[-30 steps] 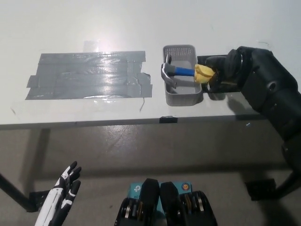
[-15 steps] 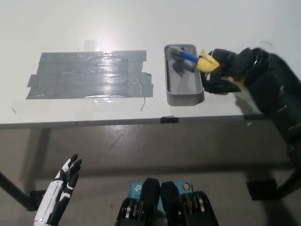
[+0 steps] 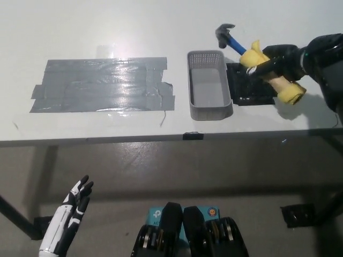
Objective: The robot picks the hammer placed on top of the gray container with right hand and places it on the grey area of the desk
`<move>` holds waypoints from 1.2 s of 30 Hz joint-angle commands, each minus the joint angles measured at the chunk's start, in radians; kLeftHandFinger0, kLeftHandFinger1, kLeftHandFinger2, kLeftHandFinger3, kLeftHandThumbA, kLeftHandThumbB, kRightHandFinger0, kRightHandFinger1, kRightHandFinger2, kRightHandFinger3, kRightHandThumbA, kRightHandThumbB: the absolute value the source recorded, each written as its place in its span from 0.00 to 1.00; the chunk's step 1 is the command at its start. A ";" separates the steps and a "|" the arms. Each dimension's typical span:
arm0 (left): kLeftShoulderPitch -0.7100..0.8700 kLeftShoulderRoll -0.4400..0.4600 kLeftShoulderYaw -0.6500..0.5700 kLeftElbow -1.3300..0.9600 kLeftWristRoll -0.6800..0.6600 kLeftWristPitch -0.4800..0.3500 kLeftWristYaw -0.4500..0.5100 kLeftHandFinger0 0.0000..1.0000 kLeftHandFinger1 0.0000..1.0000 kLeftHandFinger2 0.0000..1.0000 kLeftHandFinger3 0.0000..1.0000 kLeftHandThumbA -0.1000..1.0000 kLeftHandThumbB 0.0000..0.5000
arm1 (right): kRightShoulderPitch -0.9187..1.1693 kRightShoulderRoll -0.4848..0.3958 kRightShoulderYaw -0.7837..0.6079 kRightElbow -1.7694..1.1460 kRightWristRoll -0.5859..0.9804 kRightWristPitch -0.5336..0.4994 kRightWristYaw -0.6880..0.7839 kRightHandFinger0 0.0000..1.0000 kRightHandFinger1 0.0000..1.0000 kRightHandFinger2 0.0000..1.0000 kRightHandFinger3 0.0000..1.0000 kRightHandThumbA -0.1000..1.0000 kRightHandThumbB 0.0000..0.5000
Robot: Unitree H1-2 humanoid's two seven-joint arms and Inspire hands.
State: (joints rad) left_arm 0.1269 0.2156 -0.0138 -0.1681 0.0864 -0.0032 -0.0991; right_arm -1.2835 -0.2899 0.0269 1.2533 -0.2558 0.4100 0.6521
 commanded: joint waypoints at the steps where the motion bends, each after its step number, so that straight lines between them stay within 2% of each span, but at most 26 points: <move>1: -0.013 0.016 -0.002 -0.018 -0.015 -0.006 -0.023 1.00 1.00 1.00 1.00 0.97 0.30 | -0.132 -0.028 -0.060 -0.017 0.117 0.060 0.054 0.00 0.20 0.67 0.46 0.00 0.29; 3: -0.013 0.016 -0.002 -0.018 -0.015 -0.006 -0.023 1.00 1.00 1.00 1.00 0.96 0.31 | -0.133 -0.028 -0.062 -0.016 0.117 0.060 0.055 0.00 0.22 0.68 0.71 0.00 0.30; 4: -0.013 0.016 -0.002 -0.018 -0.015 -0.006 -0.023 1.00 1.00 1.00 1.00 0.96 0.31 | -0.133 -0.028 -0.061 -0.016 0.117 0.060 0.056 0.00 0.22 0.68 0.79 0.00 0.30; 6: -0.015 0.017 -0.004 -0.018 -0.009 0.002 -0.024 1.00 1.00 1.00 1.00 0.98 0.31 | -0.186 -0.028 -0.135 0.092 0.181 0.060 0.041 0.00 0.13 0.61 0.71 0.00 0.35; 10: -0.015 0.017 -0.005 -0.015 -0.009 -0.004 -0.024 1.00 1.00 1.00 1.00 0.98 0.30 | -0.180 -0.018 -0.131 0.039 0.168 0.060 0.054 0.00 0.06 0.63 0.55 0.00 0.31; 13: -0.017 0.019 -0.006 -0.013 -0.005 -0.009 -0.027 1.00 1.00 1.00 1.00 0.99 0.30 | -0.226 0.003 -0.122 0.055 0.168 0.060 0.059 0.00 0.08 0.62 0.53 0.00 0.23; 14: -0.016 0.019 -0.006 -0.014 -0.005 -0.008 -0.026 1.00 1.00 1.00 1.00 0.99 0.30 | -0.238 0.007 -0.124 0.067 0.170 0.060 0.054 0.00 0.08 0.63 0.59 0.00 0.23; 16: -0.010 0.019 -0.007 -0.021 -0.002 -0.006 -0.025 1.00 1.00 1.00 1.00 0.99 0.31 | -0.237 0.025 -0.118 0.032 0.171 0.060 0.043 0.00 0.11 0.65 0.58 0.00 0.28; 18: -0.012 0.018 -0.008 -0.017 -0.006 -0.010 -0.027 1.00 1.00 1.00 1.00 0.98 0.31 | -0.245 0.045 -0.114 0.023 0.170 0.060 0.027 0.00 0.12 0.64 0.50 0.00 0.32; 19: -0.011 0.014 -0.009 -0.011 -0.012 -0.018 -0.026 1.00 1.00 1.00 1.00 0.97 0.30 | -0.248 0.063 -0.113 0.013 0.170 0.060 0.006 0.00 0.12 0.62 0.54 0.00 0.34; 20: -0.013 0.013 -0.009 -0.010 -0.015 -0.020 -0.027 1.00 1.00 1.00 1.00 0.96 0.29 | -0.247 0.070 -0.111 0.006 0.171 0.060 0.002 0.00 0.11 0.60 0.65 0.00 0.33; 21: -0.014 0.012 -0.008 -0.010 -0.019 -0.020 -0.028 1.00 1.00 1.00 1.00 0.95 0.29 | -0.246 0.077 -0.108 -0.004 0.171 0.060 0.001 0.00 0.09 0.59 0.67 0.00 0.33; 23: -0.013 0.012 -0.012 -0.009 -0.012 -0.023 -0.027 1.00 1.00 1.00 1.00 0.96 0.29 | -0.248 0.108 -0.084 -0.012 0.159 0.013 0.009 0.00 0.06 0.52 0.56 0.00 0.37; 24: -0.014 0.014 -0.015 -0.006 -0.001 -0.026 -0.025 1.00 1.00 1.00 1.00 0.97 0.30 | -0.254 0.130 -0.081 -0.012 0.158 -0.002 -0.007 0.00 0.06 0.51 0.60 0.00 0.39; 25: -0.015 0.014 -0.018 -0.005 0.004 -0.027 -0.023 1.00 1.00 1.00 1.00 0.98 0.31 | -0.256 0.140 -0.081 -0.018 0.162 0.008 -0.014 0.00 0.07 0.52 0.87 0.00 0.35; 26: -0.017 0.017 -0.022 -0.003 0.008 -0.030 -0.026 1.00 1.00 1.00 1.00 0.99 0.30 | -0.253 0.159 -0.073 -0.033 0.159 -0.015 -0.026 0.00 0.07 0.51 1.00 0.00 0.35; 27: -0.016 0.016 -0.025 -0.001 0.008 -0.031 -0.027 1.00 1.00 1.00 1.00 0.99 0.30 | -0.256 0.179 -0.092 -0.034 0.177 0.004 -0.047 0.00 0.06 0.51 1.00 0.00 0.30; 28: -0.015 0.016 -0.029 -0.002 0.008 -0.032 -0.028 1.00 1.00 1.00 1.00 0.99 0.30 | -0.255 0.188 -0.059 -0.031 0.151 -0.036 -0.040 0.00 0.10 0.57 0.90 0.00 0.31; 29: -0.012 0.017 -0.032 -0.003 0.008 -0.033 -0.029 1.00 1.00 1.00 1.00 0.99 0.31 | -0.259 0.209 -0.055 -0.025 0.142 -0.035 -0.082 0.00 0.13 0.62 1.00 0.00 0.42; 30: -0.009 0.019 -0.034 -0.004 0.007 -0.034 -0.030 1.00 1.00 1.00 1.00 0.99 0.31 | -0.265 0.229 -0.057 -0.020 0.146 -0.032 -0.105 0.00 0.12 0.63 1.00 0.00 0.36; 31: -0.008 0.020 -0.037 -0.003 0.005 -0.034 -0.031 1.00 1.00 1.00 1.00 0.99 0.31 | -0.275 0.258 -0.051 -0.010 0.145 -0.038 -0.128 0.00 0.12 0.60 0.96 0.00 0.45; 32: -0.007 0.021 -0.040 -0.004 0.004 -0.034 -0.031 1.00 1.00 1.00 1.00 0.98 0.31 | -0.278 0.271 -0.048 -0.012 0.142 -0.034 -0.145 0.00 0.14 0.63 1.00 0.00 0.39; 33: -0.008 0.019 -0.041 -0.004 0.002 -0.033 -0.030 1.00 1.00 1.00 1.00 0.98 0.32 | -0.282 0.295 -0.038 -0.018 0.132 -0.037 -0.179 0.00 0.15 0.63 0.96 0.00 0.40; 34: -0.008 0.018 -0.043 -0.005 0.002 -0.032 -0.029 1.00 1.00 1.00 1.00 0.97 0.33 | -0.279 0.315 -0.023 -0.025 0.117 -0.060 -0.209 0.00 0.16 0.64 0.69 0.00 0.41; 35: -0.008 0.018 -0.045 -0.007 0.004 -0.031 -0.030 1.00 1.00 1.00 1.00 0.97 0.34 | -0.277 0.326 -0.013 -0.028 0.108 -0.074 -0.229 0.00 0.16 0.64 0.62 0.00 0.41; 36: -0.011 0.018 -0.048 -0.005 0.006 -0.032 -0.031 1.00 1.00 1.00 1.00 0.98 0.36 | -0.285 0.358 -0.014 -0.009 0.109 -0.081 -0.291 0.00 0.22 0.73 0.55 0.00 0.34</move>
State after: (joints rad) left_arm 0.1190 0.2174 -0.0512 -0.1608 0.0889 -0.0055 -0.1046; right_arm -1.4405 0.0114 -0.0025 1.2790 -0.1428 0.4410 0.5307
